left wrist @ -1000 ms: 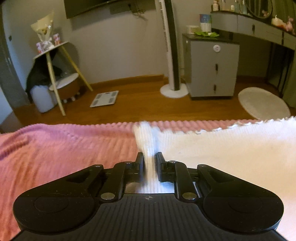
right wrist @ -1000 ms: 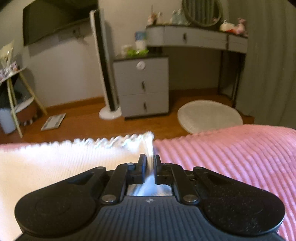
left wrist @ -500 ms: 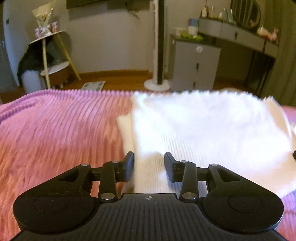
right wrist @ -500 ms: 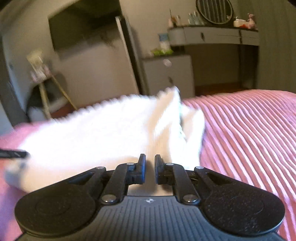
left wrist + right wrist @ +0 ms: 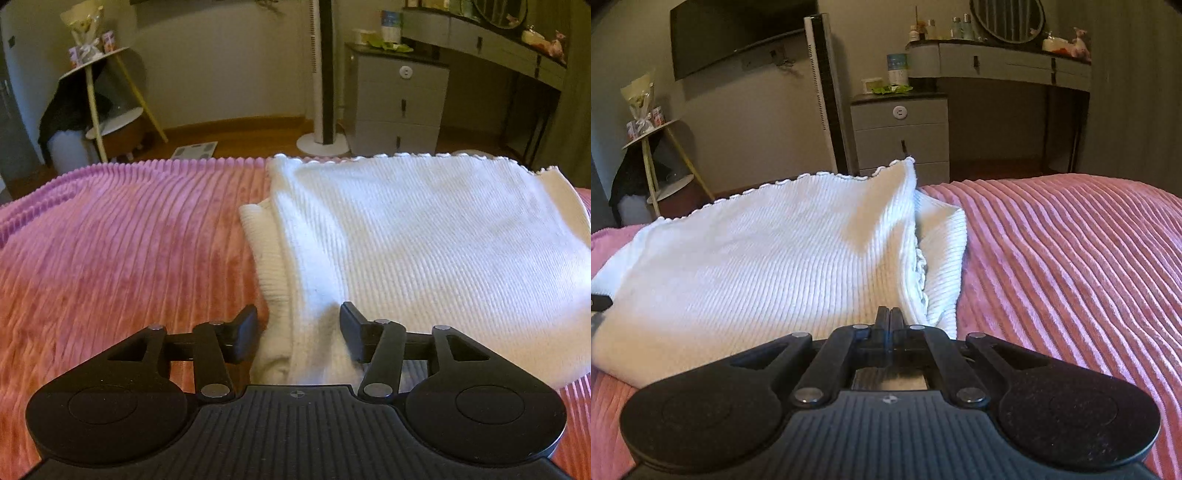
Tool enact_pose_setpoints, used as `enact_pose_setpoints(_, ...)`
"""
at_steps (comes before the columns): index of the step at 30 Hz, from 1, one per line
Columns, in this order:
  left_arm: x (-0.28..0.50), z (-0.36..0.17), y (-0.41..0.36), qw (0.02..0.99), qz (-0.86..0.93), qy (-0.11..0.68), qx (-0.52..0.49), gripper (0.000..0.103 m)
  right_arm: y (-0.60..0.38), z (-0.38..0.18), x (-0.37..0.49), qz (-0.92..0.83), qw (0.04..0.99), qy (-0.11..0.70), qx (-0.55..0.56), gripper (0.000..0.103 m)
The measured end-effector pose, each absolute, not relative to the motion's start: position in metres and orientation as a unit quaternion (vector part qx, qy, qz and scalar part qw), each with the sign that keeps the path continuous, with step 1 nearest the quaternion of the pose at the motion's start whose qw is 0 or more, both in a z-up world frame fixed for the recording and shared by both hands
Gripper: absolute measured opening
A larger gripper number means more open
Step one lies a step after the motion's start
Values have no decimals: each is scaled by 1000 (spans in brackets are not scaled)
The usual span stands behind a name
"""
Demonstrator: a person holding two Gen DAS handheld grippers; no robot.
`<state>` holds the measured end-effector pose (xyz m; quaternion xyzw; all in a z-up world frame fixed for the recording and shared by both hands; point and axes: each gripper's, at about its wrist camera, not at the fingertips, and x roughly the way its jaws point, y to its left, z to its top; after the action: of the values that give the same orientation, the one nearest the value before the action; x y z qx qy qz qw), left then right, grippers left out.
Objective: Fold small clothes
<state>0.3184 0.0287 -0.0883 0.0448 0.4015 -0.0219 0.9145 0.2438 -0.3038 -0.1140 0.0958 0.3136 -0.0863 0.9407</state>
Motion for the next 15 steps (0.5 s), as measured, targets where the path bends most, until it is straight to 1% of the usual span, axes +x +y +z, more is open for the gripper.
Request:
enact_pose_setpoints(3, 318, -85, 33, 914, -19, 403, 40, 61, -307, -111, 242, -99, 941, 306, 105, 0)
enact_pose_setpoints(8, 311, -74, 54, 916, -17, 401, -7, 61, -313, -103, 234, -130, 937, 298, 127, 0)
enact_pose_setpoints(11, 308, -70, 71, 916, -19, 400, -39, 61, -318, -96, 220, -133, 932, 286, 176, 1)
enact_pose_setpoints(14, 306, -71, 91, 912, -20, 402, -87, 62, -312, -90, 207, -130, 938, 271, 171, 9)
enact_pose_setpoints(15, 306, -71, 96, 909, -24, 403, -101, 62, -309, -91, 206, -123, 940, 272, 168, 9)
